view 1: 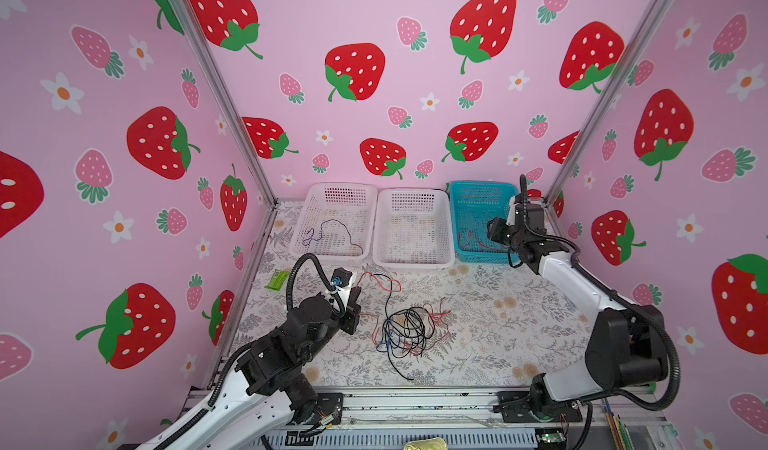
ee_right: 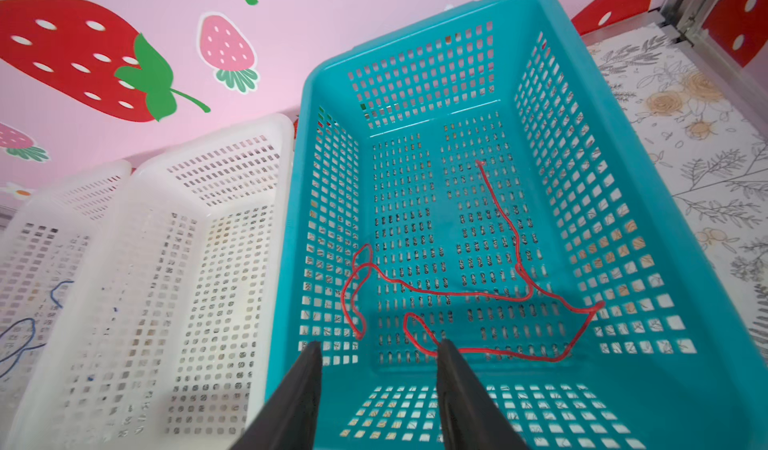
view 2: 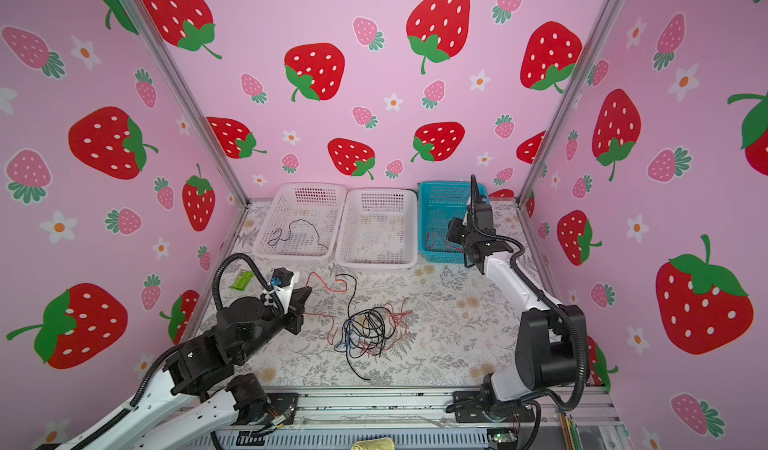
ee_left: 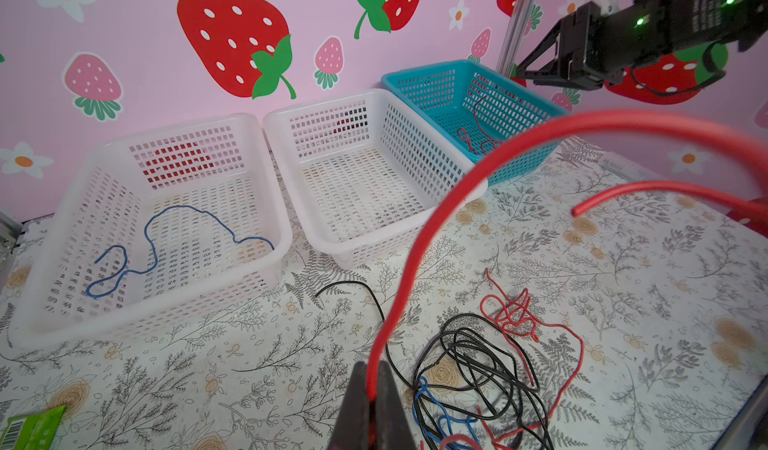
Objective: Untangle the cables
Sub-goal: 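Lower the red wire into the teal basket and open the right gripper, then carry the red wire to the teal basket with the left gripper while right withdraws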
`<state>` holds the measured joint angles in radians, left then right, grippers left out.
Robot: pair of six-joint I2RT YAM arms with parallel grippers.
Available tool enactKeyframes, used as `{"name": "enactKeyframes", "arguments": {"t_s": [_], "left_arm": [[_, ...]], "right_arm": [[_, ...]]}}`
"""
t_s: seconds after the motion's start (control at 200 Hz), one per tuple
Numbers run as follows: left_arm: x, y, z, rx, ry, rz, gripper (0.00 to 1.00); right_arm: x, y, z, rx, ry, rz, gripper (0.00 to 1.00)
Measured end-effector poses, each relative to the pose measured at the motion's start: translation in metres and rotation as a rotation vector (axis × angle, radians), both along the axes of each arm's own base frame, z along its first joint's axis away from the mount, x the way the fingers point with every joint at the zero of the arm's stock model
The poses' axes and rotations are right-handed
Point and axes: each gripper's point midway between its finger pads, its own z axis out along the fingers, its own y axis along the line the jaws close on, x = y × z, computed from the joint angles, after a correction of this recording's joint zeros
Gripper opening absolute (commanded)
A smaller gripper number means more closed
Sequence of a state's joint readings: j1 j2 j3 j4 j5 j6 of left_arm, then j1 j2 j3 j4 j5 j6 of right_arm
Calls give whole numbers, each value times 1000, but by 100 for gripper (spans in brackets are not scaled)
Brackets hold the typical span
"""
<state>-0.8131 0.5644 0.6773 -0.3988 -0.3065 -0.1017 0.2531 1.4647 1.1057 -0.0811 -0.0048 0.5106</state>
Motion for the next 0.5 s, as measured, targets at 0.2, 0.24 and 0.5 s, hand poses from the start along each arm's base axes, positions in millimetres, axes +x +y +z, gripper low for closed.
{"name": "enactKeyframes", "arguments": {"t_s": [0.2, 0.24, 0.5], "left_arm": [[8, -9, 2, 36, 27, -5, 0], [11, -13, 9, 34, 24, -8, 0], [39, -56, 68, 2, -18, -73, 0]], "right_arm": [[-32, -7, 67, 24, -148, 12, 64], [-41, -10, 77, 28, -172, 9, 68], [-102, -32, 90, 12, -232, -14, 99]]}}
